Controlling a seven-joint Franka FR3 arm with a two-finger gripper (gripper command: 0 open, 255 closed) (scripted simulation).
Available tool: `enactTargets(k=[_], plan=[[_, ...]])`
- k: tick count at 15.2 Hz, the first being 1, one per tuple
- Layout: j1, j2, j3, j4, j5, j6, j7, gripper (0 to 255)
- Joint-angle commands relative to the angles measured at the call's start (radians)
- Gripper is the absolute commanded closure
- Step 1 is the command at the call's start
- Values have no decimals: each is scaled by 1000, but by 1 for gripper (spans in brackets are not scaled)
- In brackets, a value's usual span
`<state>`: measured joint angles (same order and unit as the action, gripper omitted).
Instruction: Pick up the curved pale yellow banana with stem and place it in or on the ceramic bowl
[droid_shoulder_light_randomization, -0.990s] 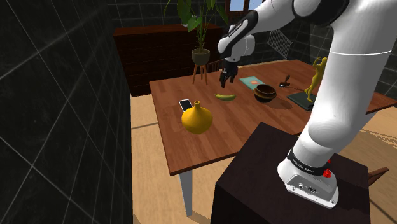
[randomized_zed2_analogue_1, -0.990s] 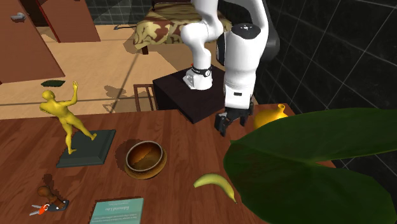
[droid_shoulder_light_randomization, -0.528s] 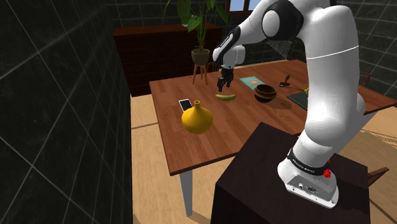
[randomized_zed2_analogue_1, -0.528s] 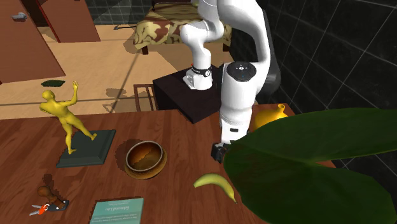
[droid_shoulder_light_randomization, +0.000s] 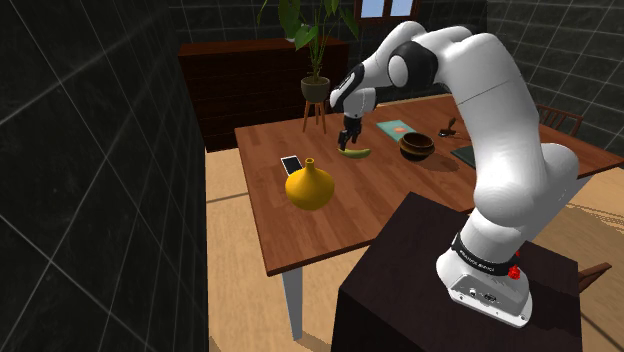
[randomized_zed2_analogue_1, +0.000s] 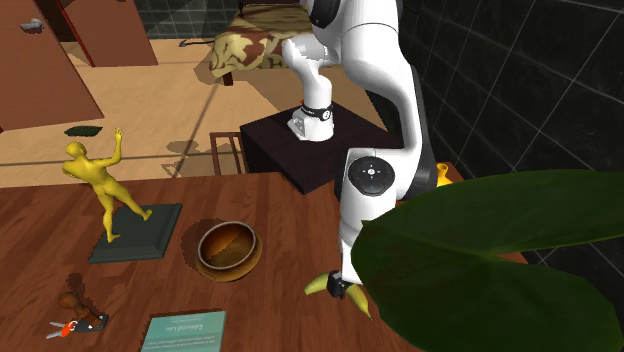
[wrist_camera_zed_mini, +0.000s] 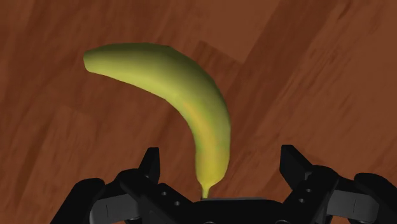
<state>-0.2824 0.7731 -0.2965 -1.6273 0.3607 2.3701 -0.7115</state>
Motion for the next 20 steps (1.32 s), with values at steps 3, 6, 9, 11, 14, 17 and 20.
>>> enactTargets(k=[3,6,9,11,14,17,20], plan=[[-9,43,12,19,11,24,-7,0],[-14,71,19,30,18,42,-10,0],[-14,71,19,30,18,41,-10,0],[-14,71,19,30,18,41,-10,0],[-14,71,19,30,18,41,-10,255],[-14,71,19,30,18,41,-10,255],[-14,71,19,30,18,41,-10,255]])
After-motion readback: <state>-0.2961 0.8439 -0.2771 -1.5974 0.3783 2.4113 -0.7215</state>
